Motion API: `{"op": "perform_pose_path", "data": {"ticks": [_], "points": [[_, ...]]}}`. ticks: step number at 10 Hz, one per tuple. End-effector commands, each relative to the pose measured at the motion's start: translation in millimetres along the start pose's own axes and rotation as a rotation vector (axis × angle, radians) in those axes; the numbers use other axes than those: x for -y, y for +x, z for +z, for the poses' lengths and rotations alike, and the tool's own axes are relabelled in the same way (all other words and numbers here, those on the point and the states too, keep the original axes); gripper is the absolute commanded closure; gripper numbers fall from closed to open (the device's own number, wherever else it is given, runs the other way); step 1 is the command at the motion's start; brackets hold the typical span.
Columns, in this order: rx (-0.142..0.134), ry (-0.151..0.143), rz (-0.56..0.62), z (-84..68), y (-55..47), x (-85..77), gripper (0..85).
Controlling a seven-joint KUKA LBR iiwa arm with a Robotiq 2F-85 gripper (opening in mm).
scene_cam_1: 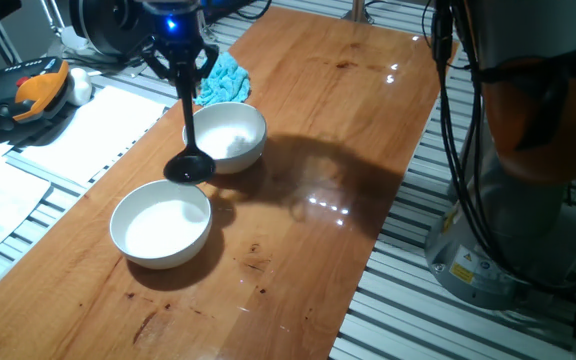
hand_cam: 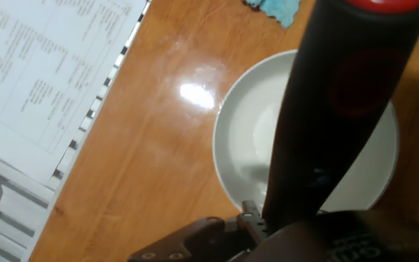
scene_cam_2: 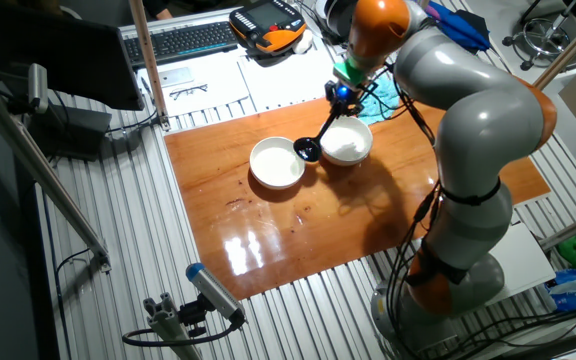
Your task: Scoop water with a large spoon from one bowl to another
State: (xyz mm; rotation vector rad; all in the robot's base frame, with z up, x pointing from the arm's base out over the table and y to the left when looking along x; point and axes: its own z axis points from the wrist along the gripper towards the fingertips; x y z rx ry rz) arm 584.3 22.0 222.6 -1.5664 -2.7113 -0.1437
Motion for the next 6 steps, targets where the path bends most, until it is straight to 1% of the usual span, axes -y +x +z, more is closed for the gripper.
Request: {"op": "perform_pose_path", "data": {"ticks": [1,2,4,6], "points": [[0.003,-0.004,-0.001,1.6,-3.1,3.1,85.0],[0.002,-0.006,0.009,3.2,-6.8,7.4,85.0],[-0.018,-0.014,0.034,3.6,-16.2,17.1,85.0],[-0.017,-0.013,0.049,3.5,-24.9,25.3,85.0]]}}
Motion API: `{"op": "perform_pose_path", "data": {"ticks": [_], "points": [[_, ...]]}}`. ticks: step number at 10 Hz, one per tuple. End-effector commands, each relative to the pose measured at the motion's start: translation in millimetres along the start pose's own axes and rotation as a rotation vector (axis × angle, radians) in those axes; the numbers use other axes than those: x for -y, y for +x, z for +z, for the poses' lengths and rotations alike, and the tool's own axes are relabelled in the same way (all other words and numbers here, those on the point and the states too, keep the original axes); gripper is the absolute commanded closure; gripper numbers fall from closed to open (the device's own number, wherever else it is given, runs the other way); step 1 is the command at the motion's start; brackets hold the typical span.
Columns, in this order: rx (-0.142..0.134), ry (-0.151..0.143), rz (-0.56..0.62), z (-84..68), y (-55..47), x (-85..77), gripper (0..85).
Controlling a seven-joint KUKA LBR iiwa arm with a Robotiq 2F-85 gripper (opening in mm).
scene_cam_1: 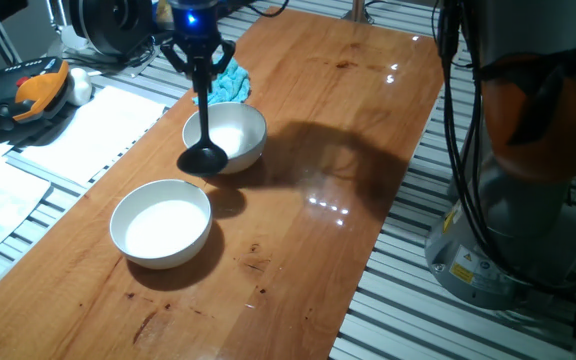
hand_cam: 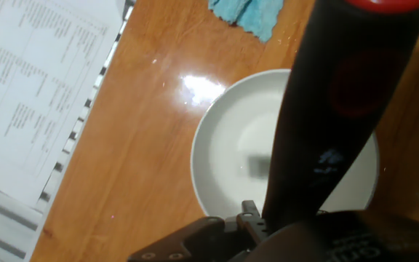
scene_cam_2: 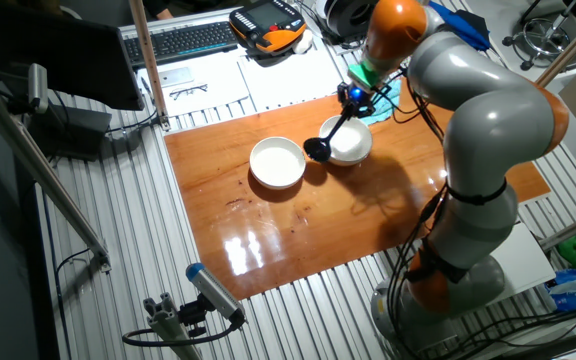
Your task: Scoop water with a large spoon from one bowl to another
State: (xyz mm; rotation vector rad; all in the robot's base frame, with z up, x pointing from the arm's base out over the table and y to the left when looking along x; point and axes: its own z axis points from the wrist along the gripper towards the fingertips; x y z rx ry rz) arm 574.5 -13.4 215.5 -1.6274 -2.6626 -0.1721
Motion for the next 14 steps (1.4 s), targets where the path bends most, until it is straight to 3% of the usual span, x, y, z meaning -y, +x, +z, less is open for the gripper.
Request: {"op": "perform_pose_path", "data": {"ticks": [1,5,7,14], "points": [[0.004,-0.001,0.001,0.5,-2.6,2.9,85.0],[0.009,-0.017,-0.013,8.7,-22.6,25.2,85.0],[0.024,-0.014,-0.012,7.3,-23.0,24.8,85.0],[0.021,0.001,-0.011,1.2,-19.8,21.4,85.0]]}}
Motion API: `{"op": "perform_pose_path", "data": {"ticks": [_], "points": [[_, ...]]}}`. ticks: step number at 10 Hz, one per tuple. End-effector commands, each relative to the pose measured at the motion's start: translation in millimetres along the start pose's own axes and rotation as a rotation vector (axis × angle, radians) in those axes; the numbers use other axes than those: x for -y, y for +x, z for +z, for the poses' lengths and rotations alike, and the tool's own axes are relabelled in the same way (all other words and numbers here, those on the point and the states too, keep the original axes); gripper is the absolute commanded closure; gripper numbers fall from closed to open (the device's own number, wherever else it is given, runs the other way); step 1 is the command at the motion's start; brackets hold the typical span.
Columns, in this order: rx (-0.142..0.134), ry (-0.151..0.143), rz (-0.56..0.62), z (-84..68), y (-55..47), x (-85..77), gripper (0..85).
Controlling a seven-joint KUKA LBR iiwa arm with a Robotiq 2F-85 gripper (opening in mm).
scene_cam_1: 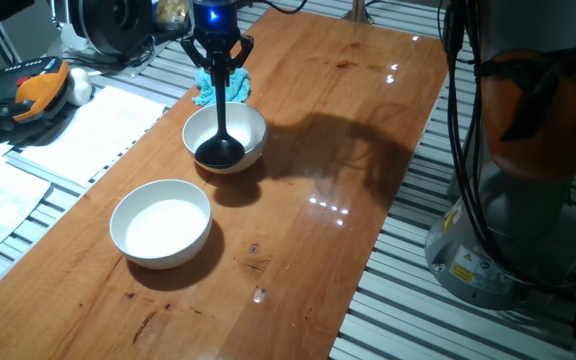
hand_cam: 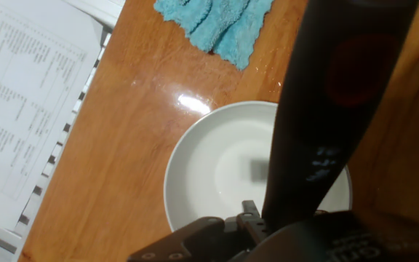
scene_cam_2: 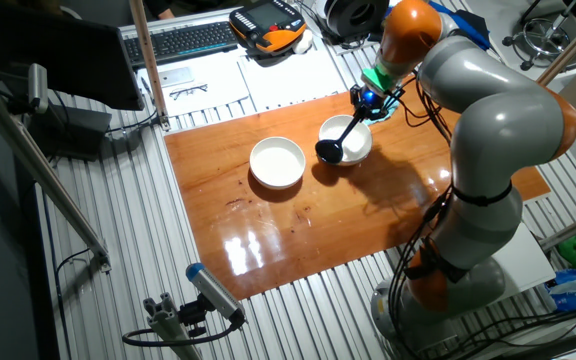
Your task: Scoop water with a large spoon from one bowl to another
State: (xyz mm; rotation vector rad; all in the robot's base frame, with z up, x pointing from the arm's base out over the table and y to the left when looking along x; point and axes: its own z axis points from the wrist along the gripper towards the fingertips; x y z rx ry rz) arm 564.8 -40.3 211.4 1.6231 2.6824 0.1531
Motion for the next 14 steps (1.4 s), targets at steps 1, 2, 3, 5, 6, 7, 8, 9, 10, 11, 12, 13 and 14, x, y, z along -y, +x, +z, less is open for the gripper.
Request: {"op": "perform_pose_path", "data": {"ticks": [1,2,3,5,6,7,8,9,10,11,12,13,14], "points": [[-0.001,0.003,0.002,-1.1,1.1,-1.3,85.0],[-0.001,0.007,0.004,-2.2,2.1,-3.3,85.0],[0.001,0.01,0.005,-3.2,3.1,-5.6,85.0],[0.002,0.019,0.011,-6.9,5.9,-10.1,85.0],[0.002,0.024,0.014,-9.3,7.8,-12.8,85.0],[0.003,0.026,0.014,-10.6,8.3,-13.6,85.0],[0.006,0.027,0.012,-10.5,8.2,-13.7,85.0],[0.002,0.027,0.012,-10.3,8.1,-14.4,85.0],[0.006,0.031,0.009,-10.1,8.3,-15.9,85.0],[0.014,0.035,0.015,-10.5,9.1,-18.0,85.0],[0.013,0.038,0.021,-10.6,9.1,-17.9,85.0],[0.005,0.039,0.031,-10.6,9.1,-17.8,85.0],[0.005,0.047,0.038,-10.3,9.2,-19.1,85.0]]}}
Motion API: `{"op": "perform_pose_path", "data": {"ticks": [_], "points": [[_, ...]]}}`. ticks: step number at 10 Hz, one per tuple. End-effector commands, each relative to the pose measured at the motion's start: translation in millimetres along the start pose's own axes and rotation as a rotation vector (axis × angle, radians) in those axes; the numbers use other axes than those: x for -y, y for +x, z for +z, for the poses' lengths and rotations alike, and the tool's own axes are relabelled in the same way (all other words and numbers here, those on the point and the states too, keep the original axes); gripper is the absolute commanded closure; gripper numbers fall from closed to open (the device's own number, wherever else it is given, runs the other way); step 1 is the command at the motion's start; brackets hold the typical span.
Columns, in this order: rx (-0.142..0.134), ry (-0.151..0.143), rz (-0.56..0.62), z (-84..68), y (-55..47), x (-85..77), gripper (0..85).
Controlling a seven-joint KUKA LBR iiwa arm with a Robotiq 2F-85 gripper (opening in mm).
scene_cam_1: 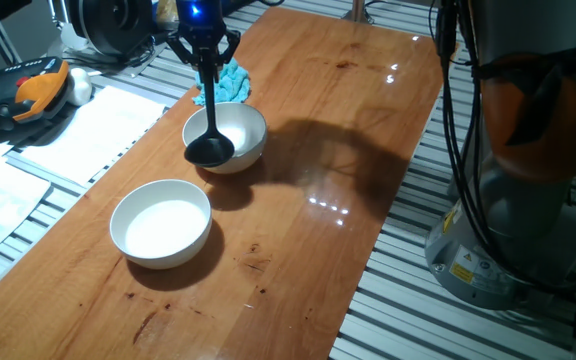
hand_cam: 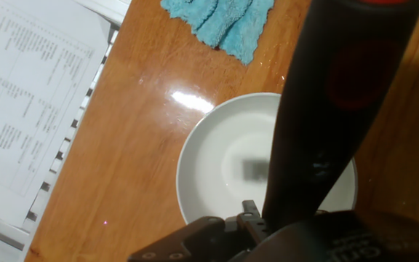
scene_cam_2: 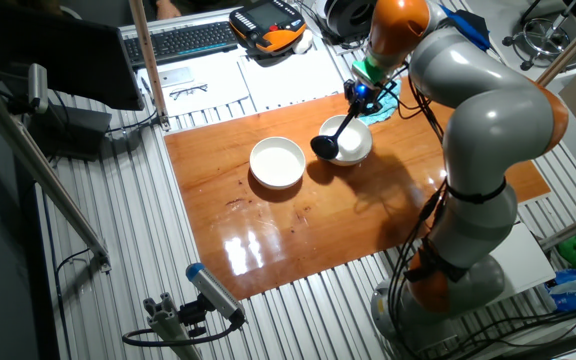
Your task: Scoop water with a large spoon from one bowl to another
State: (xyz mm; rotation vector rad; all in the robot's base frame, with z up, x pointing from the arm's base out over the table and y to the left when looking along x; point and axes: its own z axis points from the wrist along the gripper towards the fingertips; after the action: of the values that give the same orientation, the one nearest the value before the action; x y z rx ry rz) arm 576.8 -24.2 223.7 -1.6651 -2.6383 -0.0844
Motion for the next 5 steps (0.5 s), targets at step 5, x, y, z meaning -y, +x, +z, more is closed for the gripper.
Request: {"op": "perform_pose_path", "data": {"ticks": [5], "points": [[0.003,0.015,0.006,2.9,-1.8,-2.5,85.0]]}}
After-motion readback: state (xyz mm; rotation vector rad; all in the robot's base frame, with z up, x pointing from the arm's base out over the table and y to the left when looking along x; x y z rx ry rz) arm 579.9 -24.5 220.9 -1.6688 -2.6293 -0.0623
